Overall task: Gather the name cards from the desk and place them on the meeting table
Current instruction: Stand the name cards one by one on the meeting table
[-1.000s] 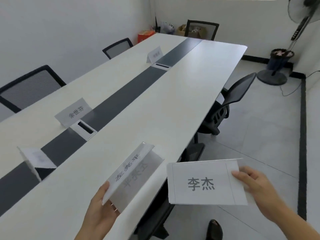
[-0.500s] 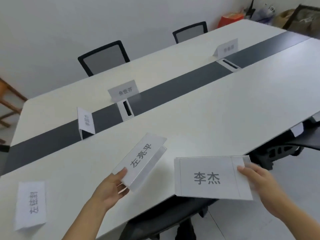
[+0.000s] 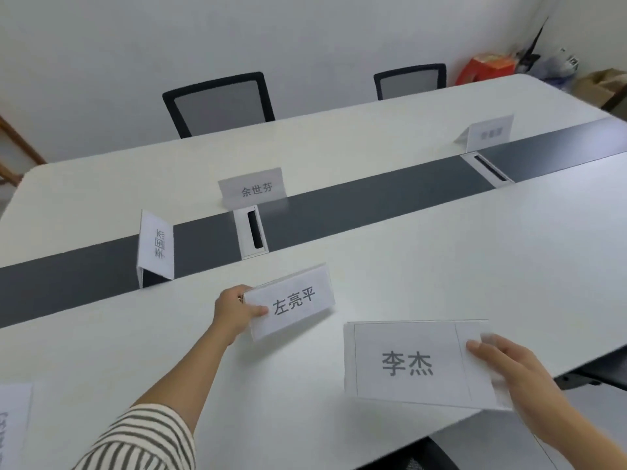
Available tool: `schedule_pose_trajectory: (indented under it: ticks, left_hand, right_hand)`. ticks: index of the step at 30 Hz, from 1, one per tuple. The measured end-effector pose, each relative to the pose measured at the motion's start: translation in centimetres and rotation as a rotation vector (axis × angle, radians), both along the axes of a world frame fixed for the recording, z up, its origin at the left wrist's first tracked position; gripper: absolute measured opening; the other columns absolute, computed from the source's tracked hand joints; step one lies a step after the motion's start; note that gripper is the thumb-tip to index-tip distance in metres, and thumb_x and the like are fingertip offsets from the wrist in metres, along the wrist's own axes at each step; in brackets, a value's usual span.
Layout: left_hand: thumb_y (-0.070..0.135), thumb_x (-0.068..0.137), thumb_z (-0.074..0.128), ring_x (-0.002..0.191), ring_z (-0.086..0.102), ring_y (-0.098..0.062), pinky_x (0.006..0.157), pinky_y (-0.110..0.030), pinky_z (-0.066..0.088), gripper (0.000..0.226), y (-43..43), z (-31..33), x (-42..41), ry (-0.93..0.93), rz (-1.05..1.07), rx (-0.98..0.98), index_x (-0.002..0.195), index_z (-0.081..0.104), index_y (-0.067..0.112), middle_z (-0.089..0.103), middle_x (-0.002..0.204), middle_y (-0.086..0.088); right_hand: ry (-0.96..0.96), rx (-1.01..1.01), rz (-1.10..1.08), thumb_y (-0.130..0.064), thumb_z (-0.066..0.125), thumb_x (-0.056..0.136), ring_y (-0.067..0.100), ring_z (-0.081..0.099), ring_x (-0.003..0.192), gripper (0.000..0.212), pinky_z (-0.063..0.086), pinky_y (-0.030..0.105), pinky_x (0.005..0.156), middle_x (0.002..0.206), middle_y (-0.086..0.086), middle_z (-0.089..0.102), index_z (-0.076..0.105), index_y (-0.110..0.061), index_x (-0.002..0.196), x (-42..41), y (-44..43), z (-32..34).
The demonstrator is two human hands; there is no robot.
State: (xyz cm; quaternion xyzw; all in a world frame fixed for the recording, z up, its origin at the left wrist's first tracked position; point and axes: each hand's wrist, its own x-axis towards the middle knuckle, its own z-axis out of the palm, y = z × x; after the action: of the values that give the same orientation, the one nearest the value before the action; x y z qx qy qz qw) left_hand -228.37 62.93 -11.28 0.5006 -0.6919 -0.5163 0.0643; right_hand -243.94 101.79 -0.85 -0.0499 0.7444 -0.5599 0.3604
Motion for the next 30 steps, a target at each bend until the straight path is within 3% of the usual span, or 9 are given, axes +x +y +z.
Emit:
schedule_pose_trajectory:
  ticks: [2, 4, 6, 10, 13, 18, 23, 27, 30]
  left_hand:
    - [0.003, 0.064, 0.084, 0.080, 0.063, -0.025, 0.069, -0.029, 0.049, 0.039, -0.8, -0.7, -0.8, -0.009, -0.002, -0.025, 0.098, 0.068, 0.013, 0.070, 0.093, -0.009]
    - [0.003, 0.064, 0.084, 0.078, 0.061, -0.023, 0.069, -0.027, 0.048, 0.040, -2.0, -1.3, -1.7, -0.031, -0.015, -0.079, 0.099, 0.069, 0.012, 0.068, 0.091, -0.007]
    - [0.003, 0.063, 0.082, 0.082, 0.059, -0.023, 0.072, -0.028, 0.047, 0.038, -3.1, -2.0, -2.3, -0.084, -0.062, -0.167, 0.099, 0.070, 0.010, 0.067, 0.091, -0.005]
    - [0.000, 0.067, 0.071, 0.087, 0.061, -0.025, 0.072, -0.032, 0.050, 0.029, -5.1, -3.4, -3.3, -0.237, -0.157, -0.275, 0.093, 0.069, 0.012, 0.068, 0.094, -0.004]
    - [0.003, 0.074, 0.064, 0.096, 0.059, -0.028, 0.081, -0.040, 0.054, 0.034, -6.1, -4.0, -4.1, -0.368, -0.256, -0.403, 0.106, 0.064, 0.013, 0.066, 0.108, -0.009]
    - [0.028, 0.091, 0.054, 0.144, 0.021, -0.035, 0.116, -0.051, 0.016, 0.063, -2.9, -5.1, -6.3, -0.472, -0.503, -0.846, 0.148, 0.028, 0.020, 0.028, 0.155, -0.014]
    - [0.032, 0.101, 0.030, 0.147, 0.013, -0.036, 0.113, -0.065, 0.004, 0.053, -1.5, -7.3, -9.2, -0.541, -0.560, -0.869, 0.151, 0.015, 0.025, 0.022, 0.158, -0.015]
    - [0.029, 0.100, 0.033, 0.146, 0.015, -0.037, 0.113, -0.067, 0.005, 0.053, -3.7, -7.5, -11.3, -0.562, -0.529, -0.897, 0.151, 0.015, 0.025, 0.023, 0.157, -0.016]
    - [0.028, 0.099, 0.038, 0.145, 0.017, -0.037, 0.112, -0.067, 0.007, 0.056, -4.7, -7.6, -12.4, -0.558, -0.496, -0.888, 0.150, 0.015, 0.025, 0.025, 0.156, -0.017]
  right_hand:
    - [-0.016, 0.021, 0.011, -0.028, 0.062, 0.086, 0.033, 0.070, 0.083, 0.028, 0.050, 0.047, 0.082, 0.092, 0.021, 0.073, 0.069, -0.001, 0.089, -0.6, -1.3, -0.4]
    - [-0.034, 0.043, 0.036, -0.021, 0.058, 0.091, 0.020, 0.070, 0.072, 0.025, 0.048, 0.036, 0.071, 0.086, 0.019, 0.072, 0.067, 0.002, 0.088, -1.3, -2.6, -1.0]
    - [-0.049, 0.060, 0.051, -0.019, 0.058, 0.091, 0.011, 0.067, 0.064, 0.026, 0.043, 0.030, 0.065, 0.081, 0.018, 0.071, 0.064, 0.005, 0.089, -2.1, -3.7, -1.4]
    - [-0.064, 0.075, 0.071, -0.024, 0.063, 0.088, 0.012, 0.066, 0.066, 0.035, 0.042, 0.030, 0.065, 0.094, 0.027, 0.066, 0.061, 0.010, 0.093, -3.4, -5.4, -2.0]
    - [-0.087, 0.070, 0.067, -0.016, 0.054, 0.093, 0.010, 0.065, 0.061, 0.024, 0.039, 0.030, 0.063, 0.074, 0.015, 0.068, 0.065, 0.002, 0.081, -4.2, -6.3, -2.4]
    - [-0.089, 0.054, 0.069, -0.013, 0.052, 0.093, 0.006, 0.070, 0.061, 0.021, 0.040, 0.030, 0.064, 0.075, 0.001, 0.076, 0.070, -0.003, 0.087, -4.9, -7.2, -2.7]
    - [-0.098, 0.085, 0.070, -0.015, 0.053, 0.092, 0.018, 0.071, 0.069, 0.024, 0.044, 0.032, 0.065, 0.086, 0.015, 0.074, 0.068, 0.004, 0.090, -5.2, -8.3, -3.3]
    - [-0.113, 0.080, 0.046, -0.021, 0.060, 0.086, 0.045, 0.067, 0.095, 0.030, 0.049, 0.044, 0.079, 0.099, 0.027, 0.072, 0.068, 0.006, 0.095, -5.3, -8.4, -3.3]
    - [-0.125, 0.061, 0.031, -0.025, 0.065, 0.079, 0.043, 0.068, 0.095, 0.034, 0.048, 0.047, 0.086, 0.100, 0.025, 0.073, 0.070, 0.004, 0.097, -5.3, -8.0, -3.5]
